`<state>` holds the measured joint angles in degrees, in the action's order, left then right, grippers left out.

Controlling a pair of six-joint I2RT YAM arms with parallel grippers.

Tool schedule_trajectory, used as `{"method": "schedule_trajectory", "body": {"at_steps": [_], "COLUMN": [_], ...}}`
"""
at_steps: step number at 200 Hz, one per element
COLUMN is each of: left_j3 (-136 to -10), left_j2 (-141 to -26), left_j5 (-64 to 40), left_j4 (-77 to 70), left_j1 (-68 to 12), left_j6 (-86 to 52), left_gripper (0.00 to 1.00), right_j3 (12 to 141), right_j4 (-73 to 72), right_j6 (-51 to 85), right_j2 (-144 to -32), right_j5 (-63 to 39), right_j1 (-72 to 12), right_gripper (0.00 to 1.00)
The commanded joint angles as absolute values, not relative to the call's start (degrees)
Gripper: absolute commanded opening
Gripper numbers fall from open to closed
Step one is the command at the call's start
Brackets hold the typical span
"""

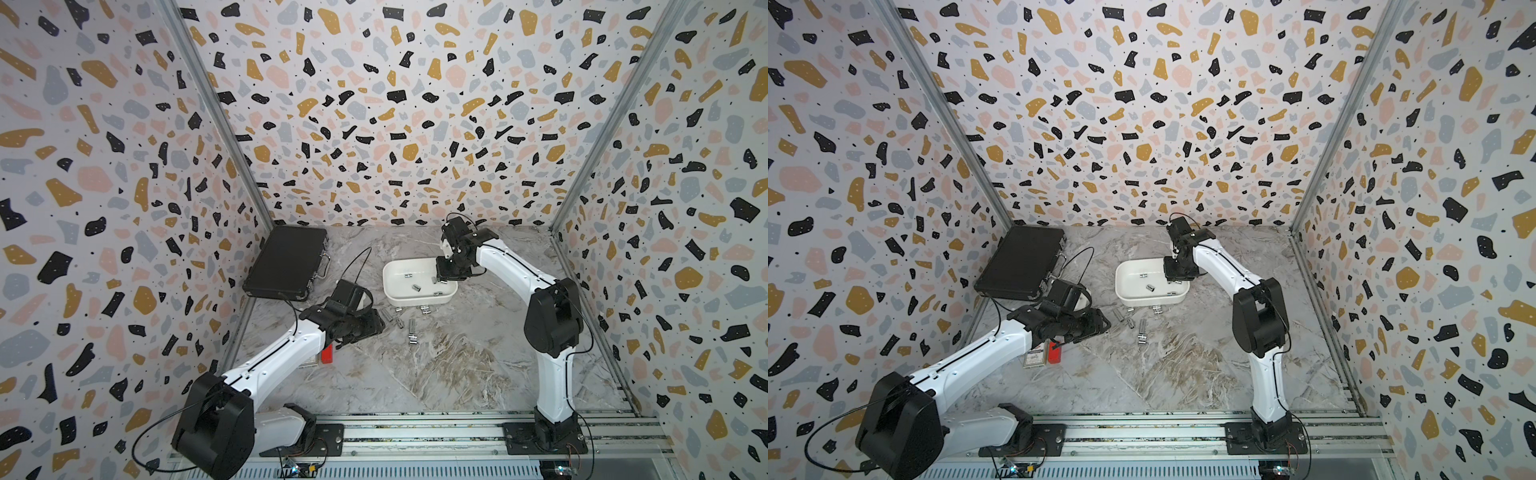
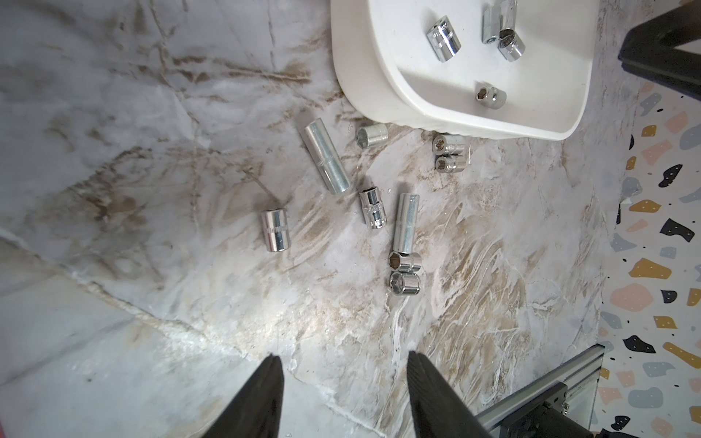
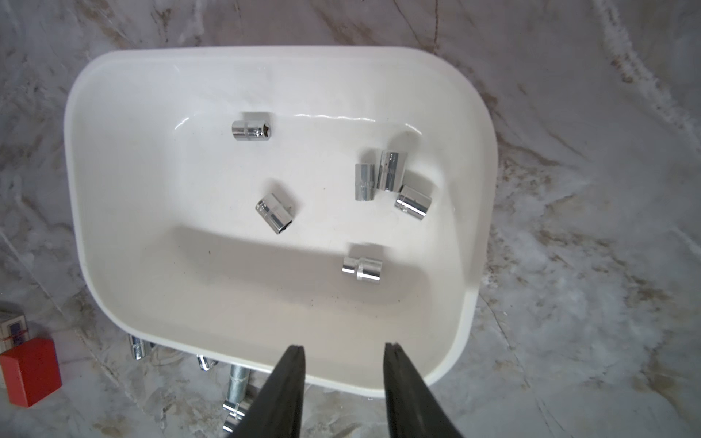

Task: Put the socket on the desktop into the storage box
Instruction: Place the socket head in the storage box.

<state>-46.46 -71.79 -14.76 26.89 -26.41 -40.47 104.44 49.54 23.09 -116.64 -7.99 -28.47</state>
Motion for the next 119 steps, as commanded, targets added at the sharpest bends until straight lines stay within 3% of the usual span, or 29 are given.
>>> {"method": "schedule_trajectory", "body": {"at_steps": [1,119], "left_j3": [-49.22,-54.13], "left_j2": [-72.45,-77.65], "left_j5": [-13.37,-10.16], "left_j4": [28.72,33.53], "left_j1": [-25.95,-25.70], "left_j6": [-38.28,-35.45], "left_gripper": [0.57,0.58], "right_j3": [100.83,72.96], "right_j4": [46.87,33.57], "right_j6": [22.70,22.52], "right_j2": [-111.36,-88.24], "right_j5": [-9.90,-21.21], "right_j1": [-29.16,-31.21], "right_gripper": [0.42,0.53]}}
